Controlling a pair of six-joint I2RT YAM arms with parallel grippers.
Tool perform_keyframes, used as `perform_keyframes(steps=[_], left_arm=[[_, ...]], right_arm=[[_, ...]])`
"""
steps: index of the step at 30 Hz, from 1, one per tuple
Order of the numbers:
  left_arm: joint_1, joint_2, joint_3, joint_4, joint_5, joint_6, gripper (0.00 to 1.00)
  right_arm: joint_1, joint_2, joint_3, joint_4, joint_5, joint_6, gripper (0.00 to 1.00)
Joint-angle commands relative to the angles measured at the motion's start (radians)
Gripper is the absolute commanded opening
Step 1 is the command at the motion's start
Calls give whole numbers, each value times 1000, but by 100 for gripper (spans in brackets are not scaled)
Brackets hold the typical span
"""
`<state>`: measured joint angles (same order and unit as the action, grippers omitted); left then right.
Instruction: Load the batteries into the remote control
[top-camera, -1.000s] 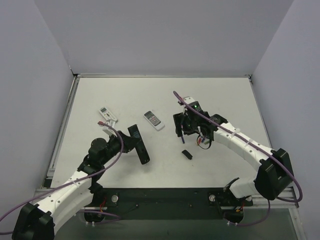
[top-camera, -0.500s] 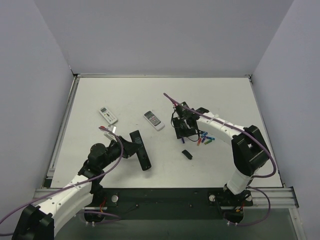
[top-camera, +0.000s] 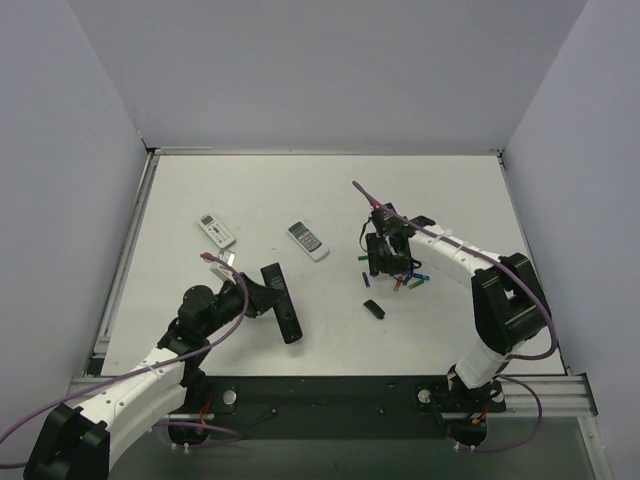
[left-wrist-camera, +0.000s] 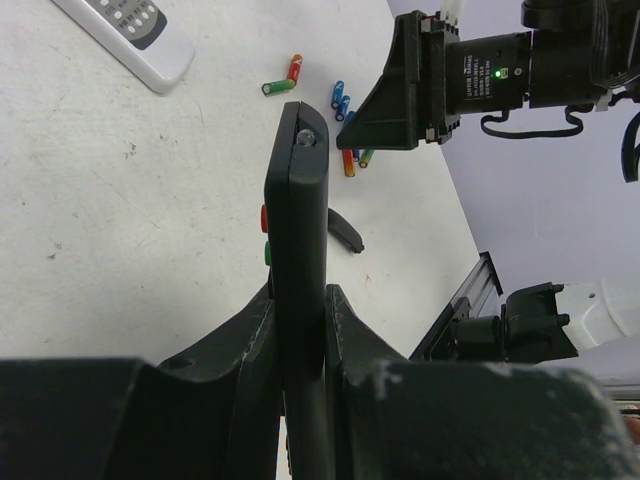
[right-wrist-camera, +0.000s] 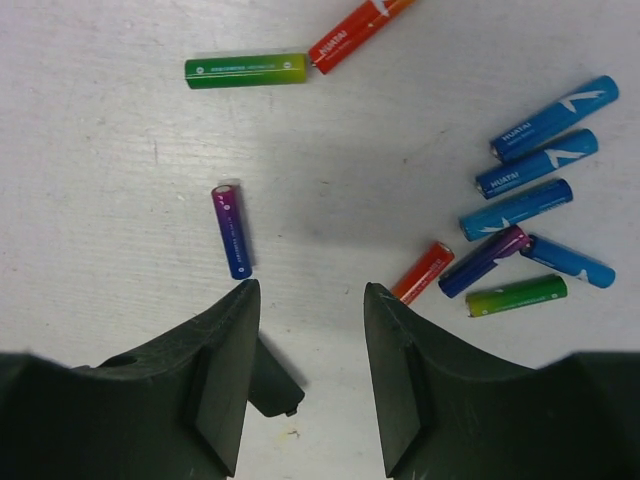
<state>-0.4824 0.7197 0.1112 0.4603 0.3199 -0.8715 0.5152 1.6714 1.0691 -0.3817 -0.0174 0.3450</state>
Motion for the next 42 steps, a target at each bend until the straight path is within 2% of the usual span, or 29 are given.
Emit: perform_keyframes(steps=[1, 6, 11, 23, 32, 42], left_arm=[[5, 12, 59, 41, 33, 11, 0], [5, 9, 70, 21, 34, 17, 0], [5, 1, 76, 3, 36, 26, 0], [5, -19, 87, -38, 39, 46, 0], [5, -2, 100, -48, 42, 51, 0], [5, 6, 104, -48, 48, 51, 0]], right_arm=[[-27, -67, -27, -25, 46, 32, 42], [-59, -93, -51, -22, 83, 54, 41], [-112, -93, -47, -20, 105, 71, 36], [-245, -1, -15, 1, 105, 104, 31], [-284, 53, 0, 53, 37, 137, 29], [-303, 73, -9, 67, 48, 149, 24]])
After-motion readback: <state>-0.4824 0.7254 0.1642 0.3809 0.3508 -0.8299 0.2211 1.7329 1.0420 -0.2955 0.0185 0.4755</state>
